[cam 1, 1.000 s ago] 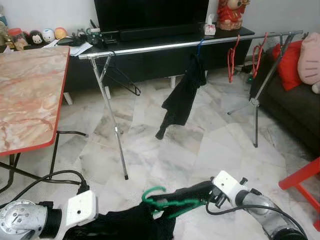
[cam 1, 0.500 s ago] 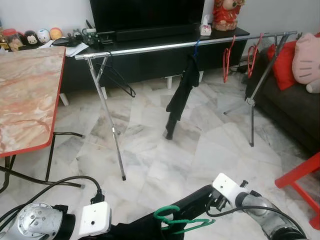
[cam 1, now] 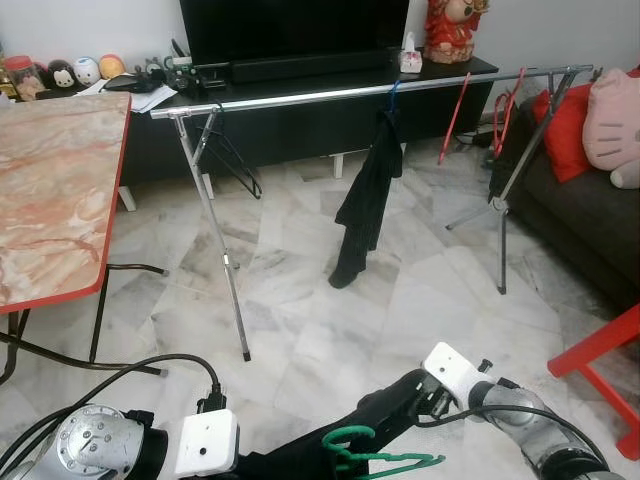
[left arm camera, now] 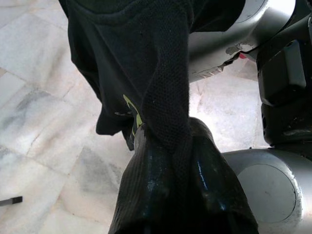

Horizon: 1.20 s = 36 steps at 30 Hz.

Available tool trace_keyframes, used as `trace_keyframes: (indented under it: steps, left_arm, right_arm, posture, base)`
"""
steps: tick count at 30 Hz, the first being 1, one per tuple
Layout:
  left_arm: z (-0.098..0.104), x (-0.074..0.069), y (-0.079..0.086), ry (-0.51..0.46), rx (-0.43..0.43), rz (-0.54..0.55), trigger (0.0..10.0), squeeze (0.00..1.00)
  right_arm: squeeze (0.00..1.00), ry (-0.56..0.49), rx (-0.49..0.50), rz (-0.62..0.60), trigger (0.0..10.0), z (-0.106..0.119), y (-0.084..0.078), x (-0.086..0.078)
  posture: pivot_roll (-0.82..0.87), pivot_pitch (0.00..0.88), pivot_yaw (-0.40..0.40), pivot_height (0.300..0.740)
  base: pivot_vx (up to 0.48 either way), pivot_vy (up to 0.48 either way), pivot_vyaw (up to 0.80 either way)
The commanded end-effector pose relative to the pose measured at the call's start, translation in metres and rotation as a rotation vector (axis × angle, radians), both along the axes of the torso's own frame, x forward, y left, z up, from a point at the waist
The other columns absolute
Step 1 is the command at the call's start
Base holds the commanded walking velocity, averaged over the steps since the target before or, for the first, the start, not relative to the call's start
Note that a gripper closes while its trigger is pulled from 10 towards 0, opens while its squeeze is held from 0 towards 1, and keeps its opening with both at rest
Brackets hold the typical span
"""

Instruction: Hang hanger

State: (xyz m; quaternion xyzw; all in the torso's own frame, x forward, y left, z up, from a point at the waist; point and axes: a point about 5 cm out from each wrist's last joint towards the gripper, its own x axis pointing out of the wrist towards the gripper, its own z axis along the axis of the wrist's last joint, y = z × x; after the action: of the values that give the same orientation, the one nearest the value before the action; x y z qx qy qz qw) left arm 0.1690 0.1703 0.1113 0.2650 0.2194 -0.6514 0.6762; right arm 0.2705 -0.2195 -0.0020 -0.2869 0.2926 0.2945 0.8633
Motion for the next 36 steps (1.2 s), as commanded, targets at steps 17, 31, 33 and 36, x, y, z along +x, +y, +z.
trace_keyframes:
  steps: [17, 31, 33, 36]
  left_arm:
    - [-0.001, 0.002, -0.002, -0.009, 0.01, -0.015, 10.0, 0.0]
    - [-0.002, 0.002, -0.004, -0.008, 0.003, -0.015, 10.0, 0.0]
    - [-0.002, 0.002, -0.004, -0.008, 0.001, -0.015, 10.0, 0.0]
    - [-0.002, 0.002, -0.005, -0.008, 0.0, -0.016, 10.0, 0.0]
  right_arm:
    - [1.0, 0.216, 0.228, 0.103, 10.0, 0.016, -0.011, -0.001]
    - [1.0, 0.283, 0.328, 0.169, 10.0, 0.027, -0.014, 0.0]
    - [0.57, 0.294, 0.334, 0.197, 10.0, 0.029, -0.014, 0.0]
    - [0.0, 0.316, 0.338, 0.226, 10.0, 0.029, -0.014, -0.002]
  posture:
    - [-0.09, 0.0, -0.012, 0.74]
    - [-0.09, 0.0, -0.011, 0.74]
    - [-0.09, 0.0, -0.01, 0.74]
    - [-0.09, 0.0, -0.01, 0.74]
  base:
    - [0.0, 0.0, 0.0]
    - [0.0, 0.0, 0.0]
    - [0.0, 0.0, 0.0]
    - [0.0, 0.0, 0.0]
